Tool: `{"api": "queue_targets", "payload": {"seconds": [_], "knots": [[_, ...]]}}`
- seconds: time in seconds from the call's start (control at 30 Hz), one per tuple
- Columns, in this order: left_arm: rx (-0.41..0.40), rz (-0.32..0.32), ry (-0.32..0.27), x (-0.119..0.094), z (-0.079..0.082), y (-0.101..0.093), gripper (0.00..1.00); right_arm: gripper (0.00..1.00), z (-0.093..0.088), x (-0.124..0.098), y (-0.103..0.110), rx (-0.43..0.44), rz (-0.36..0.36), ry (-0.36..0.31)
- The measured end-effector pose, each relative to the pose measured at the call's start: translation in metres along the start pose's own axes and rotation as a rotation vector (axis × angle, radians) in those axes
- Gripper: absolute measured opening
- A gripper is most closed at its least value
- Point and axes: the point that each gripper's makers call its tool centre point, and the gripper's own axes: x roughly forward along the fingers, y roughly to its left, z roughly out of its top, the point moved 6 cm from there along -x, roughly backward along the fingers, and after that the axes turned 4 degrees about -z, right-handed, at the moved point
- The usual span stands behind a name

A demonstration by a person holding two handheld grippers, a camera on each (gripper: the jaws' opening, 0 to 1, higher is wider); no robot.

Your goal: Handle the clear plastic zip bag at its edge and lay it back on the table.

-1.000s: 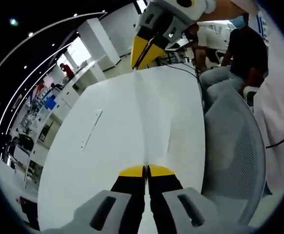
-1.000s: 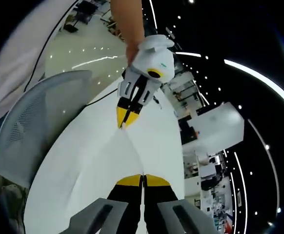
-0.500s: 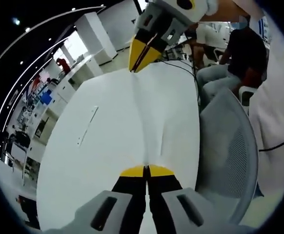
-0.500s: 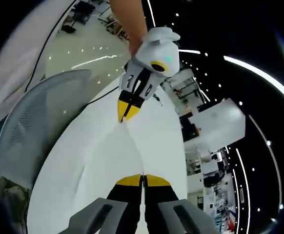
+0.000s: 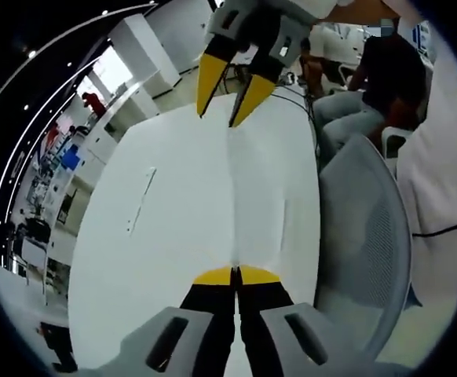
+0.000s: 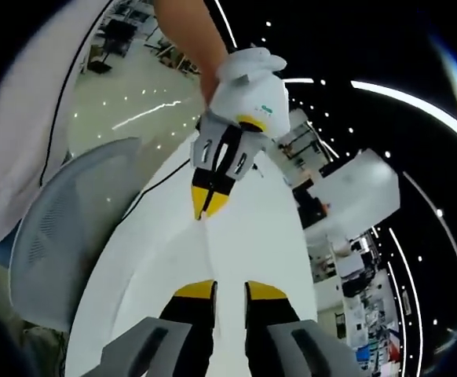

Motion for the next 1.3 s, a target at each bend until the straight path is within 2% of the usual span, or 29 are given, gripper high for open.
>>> {"api": "queue_targets", "payload": {"seconds": [0.27, 0.63, 0.77, 1.07, 1.13, 1.3], "knots": [[0.023, -0.011, 0.02, 0.0, 0.006, -0.002, 0.0, 0.13, 0.022, 0.021, 0.008, 0.088, 0.055, -0.042], [0.016, -0.032, 0.038, -0.001, 0.007, 0.003, 0.0, 0.1, 0.029, 0.06, 0.017, 0.193, 0.116, -0.031], [0.0, -0.053, 0.054, 0.001, 0.002, 0.006, 0.0, 0.09, 0.032, 0.067, 0.017, 0.211, 0.131, -0.032], [-0.012, -0.061, 0.049, 0.001, 0.004, 0.008, 0.0, 0.05, 0.033, 0.077, 0.017, 0.233, 0.168, -0.026], [-0.011, -0.062, 0.05, 0.0, 0.004, 0.009, 0.0, 0.01, 0.033, 0.077, 0.017, 0.234, 0.17, -0.027], [-0.005, -0.065, 0.055, 0.001, 0.004, 0.009, 0.0, 0.01, 0.033, 0.078, 0.018, 0.239, 0.172, -0.021]]}}
